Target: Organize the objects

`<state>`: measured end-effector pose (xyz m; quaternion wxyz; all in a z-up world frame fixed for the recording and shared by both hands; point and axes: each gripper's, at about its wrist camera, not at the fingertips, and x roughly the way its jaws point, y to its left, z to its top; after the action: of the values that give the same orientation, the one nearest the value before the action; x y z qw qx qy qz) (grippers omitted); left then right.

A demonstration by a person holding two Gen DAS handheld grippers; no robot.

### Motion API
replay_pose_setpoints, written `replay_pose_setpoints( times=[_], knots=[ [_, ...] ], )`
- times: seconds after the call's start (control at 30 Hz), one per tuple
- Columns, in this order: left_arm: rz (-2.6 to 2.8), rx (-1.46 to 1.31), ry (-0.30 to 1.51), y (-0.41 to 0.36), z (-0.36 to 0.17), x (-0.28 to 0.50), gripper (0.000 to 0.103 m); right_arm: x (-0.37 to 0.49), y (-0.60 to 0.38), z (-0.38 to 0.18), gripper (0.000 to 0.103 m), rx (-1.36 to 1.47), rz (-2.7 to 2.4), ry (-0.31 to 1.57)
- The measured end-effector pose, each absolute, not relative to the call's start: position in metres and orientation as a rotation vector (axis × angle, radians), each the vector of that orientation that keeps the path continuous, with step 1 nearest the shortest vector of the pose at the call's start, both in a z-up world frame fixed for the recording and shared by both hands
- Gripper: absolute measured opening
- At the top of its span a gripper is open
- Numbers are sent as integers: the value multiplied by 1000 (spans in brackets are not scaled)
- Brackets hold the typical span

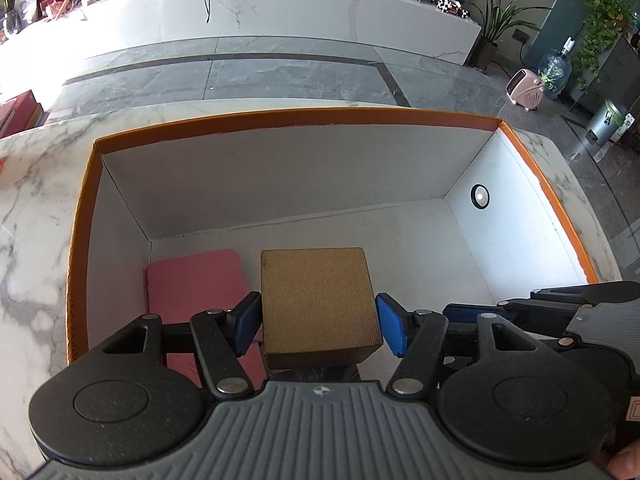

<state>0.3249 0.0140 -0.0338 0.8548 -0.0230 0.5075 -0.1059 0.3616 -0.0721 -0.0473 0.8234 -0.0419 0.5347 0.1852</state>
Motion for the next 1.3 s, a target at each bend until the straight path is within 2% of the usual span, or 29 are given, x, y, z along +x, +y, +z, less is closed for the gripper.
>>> replay_pose_setpoints(
  times=[0.2,0.53,0.87,1.2,1.3],
  knots=[
    [-190,-34,1108,11,-39,329,72,361,-70,-45,35,-98,408,1121],
    [-191,-33,1124,15,-35,327,73,356,-74,-42,37,-127,405,1107],
    [-228,-46,949,36,16,300,75,358,-76,-28,38,-138,326,1039],
    [-104,-59,883,72,26,304,60,377,-55,-33,35,-151,334,1072],
    [-109,-64,892,78,21,303,48,381,-49,-33,34,-156,351,1092]
  ],
)
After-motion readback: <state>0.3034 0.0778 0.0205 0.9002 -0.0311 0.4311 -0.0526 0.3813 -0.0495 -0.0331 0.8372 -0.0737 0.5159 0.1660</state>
